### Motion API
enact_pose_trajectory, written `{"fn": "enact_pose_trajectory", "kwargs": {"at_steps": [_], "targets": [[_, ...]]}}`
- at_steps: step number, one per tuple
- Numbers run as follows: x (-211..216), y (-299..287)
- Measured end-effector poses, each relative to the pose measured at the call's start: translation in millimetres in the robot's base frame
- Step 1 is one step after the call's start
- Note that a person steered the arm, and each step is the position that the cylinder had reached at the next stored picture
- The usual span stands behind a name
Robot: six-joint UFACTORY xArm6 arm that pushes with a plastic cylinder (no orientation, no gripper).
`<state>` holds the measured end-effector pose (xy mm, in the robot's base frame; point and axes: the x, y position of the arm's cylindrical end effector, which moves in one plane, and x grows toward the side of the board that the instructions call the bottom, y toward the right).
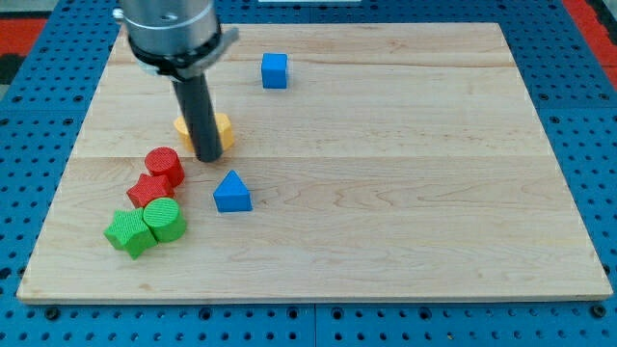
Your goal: Push the yellow heart close to the yellow hexagon
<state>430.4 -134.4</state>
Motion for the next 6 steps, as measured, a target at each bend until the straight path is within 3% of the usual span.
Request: {"fn": "enact_pose_trajectory", "kwargs": {"at_steps": [2, 3, 5, 6], "targets": [[-77.6, 46.3], [-78.1, 58.7], [-2.9, 27.2], [2.8, -6.2]]}}
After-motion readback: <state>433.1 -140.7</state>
